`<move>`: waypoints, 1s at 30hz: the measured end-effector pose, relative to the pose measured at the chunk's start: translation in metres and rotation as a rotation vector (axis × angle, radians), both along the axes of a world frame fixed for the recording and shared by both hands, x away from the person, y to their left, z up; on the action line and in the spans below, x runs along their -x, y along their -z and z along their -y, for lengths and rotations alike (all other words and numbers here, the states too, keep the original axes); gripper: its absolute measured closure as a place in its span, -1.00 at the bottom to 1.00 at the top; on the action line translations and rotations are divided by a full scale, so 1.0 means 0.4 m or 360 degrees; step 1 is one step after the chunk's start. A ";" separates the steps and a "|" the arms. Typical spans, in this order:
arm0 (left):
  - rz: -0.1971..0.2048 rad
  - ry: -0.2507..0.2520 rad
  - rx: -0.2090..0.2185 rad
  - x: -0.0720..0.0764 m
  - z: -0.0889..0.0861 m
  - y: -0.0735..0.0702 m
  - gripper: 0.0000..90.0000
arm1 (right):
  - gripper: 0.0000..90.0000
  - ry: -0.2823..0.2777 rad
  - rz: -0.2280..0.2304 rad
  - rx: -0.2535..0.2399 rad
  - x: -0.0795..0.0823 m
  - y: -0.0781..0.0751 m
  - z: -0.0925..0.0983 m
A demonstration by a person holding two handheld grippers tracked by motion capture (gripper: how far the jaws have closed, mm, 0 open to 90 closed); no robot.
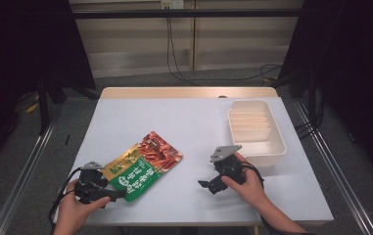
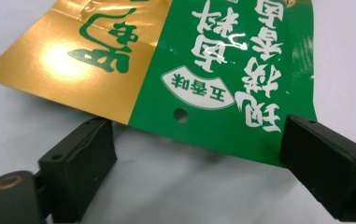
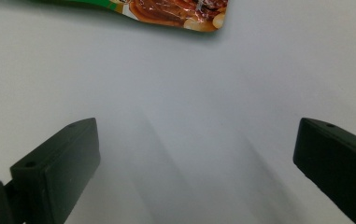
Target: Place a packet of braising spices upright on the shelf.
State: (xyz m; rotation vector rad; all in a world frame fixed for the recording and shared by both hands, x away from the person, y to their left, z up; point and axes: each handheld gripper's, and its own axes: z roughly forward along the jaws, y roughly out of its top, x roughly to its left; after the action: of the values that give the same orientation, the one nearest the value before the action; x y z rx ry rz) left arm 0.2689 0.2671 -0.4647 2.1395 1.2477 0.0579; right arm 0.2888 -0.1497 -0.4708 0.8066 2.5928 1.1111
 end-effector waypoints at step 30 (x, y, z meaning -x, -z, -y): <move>0.0053 -0.0004 0.0171 -0.022 0.040 0.017 0.52 | -0.99 -0.0003 0.0019 0.0009 0.000 -0.001 -0.006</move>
State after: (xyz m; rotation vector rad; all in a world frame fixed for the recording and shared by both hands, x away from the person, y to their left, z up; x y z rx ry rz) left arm 0.2777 0.2512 -0.4715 2.0368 1.2071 0.0264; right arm 0.2889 -0.1473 -0.4704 0.7942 2.5864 1.1056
